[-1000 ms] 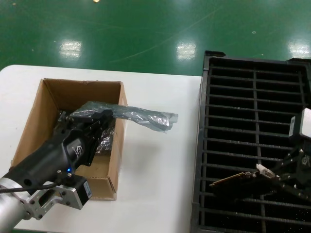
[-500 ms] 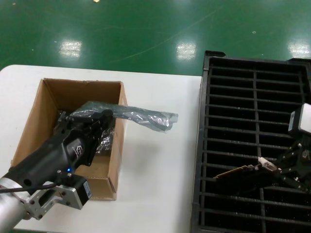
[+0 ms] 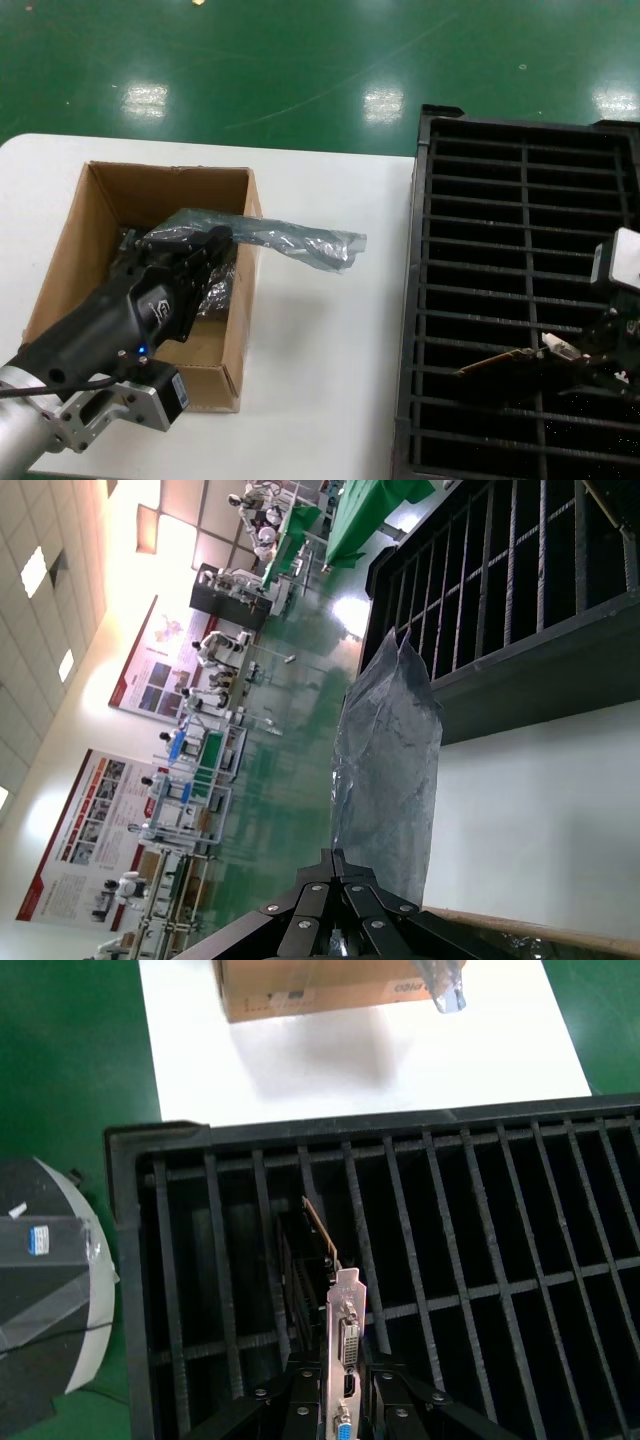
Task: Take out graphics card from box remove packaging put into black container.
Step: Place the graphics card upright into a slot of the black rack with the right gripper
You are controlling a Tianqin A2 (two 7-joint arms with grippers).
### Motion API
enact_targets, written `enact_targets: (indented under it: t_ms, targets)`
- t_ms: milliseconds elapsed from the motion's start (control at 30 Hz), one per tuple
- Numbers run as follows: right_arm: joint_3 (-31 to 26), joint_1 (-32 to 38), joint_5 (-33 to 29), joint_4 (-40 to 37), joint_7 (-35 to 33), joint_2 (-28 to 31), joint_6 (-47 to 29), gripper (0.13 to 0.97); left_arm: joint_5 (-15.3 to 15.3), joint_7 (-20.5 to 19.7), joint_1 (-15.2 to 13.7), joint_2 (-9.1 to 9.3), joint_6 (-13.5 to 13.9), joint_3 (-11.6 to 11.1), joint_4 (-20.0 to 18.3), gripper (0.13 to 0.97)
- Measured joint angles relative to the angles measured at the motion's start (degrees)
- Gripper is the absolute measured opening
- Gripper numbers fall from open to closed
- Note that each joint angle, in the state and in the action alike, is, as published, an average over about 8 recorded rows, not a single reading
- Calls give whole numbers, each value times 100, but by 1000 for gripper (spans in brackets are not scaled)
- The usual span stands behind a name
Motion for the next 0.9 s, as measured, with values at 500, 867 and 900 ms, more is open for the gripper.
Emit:
enact_targets:
  t_ms: [500, 867, 900]
  targets:
    - [-442, 157, -396, -92, -226, -245, -1, 185, 0, 0, 0, 0, 0, 0, 0, 140]
    - [-810, 292, -636, -142, -162, -577, -2, 185, 0, 0, 0, 0, 0, 0, 0, 140]
    - [-827, 291, -661, -149, -158, -610, -2, 185, 0, 0, 0, 0, 0, 0, 0, 140]
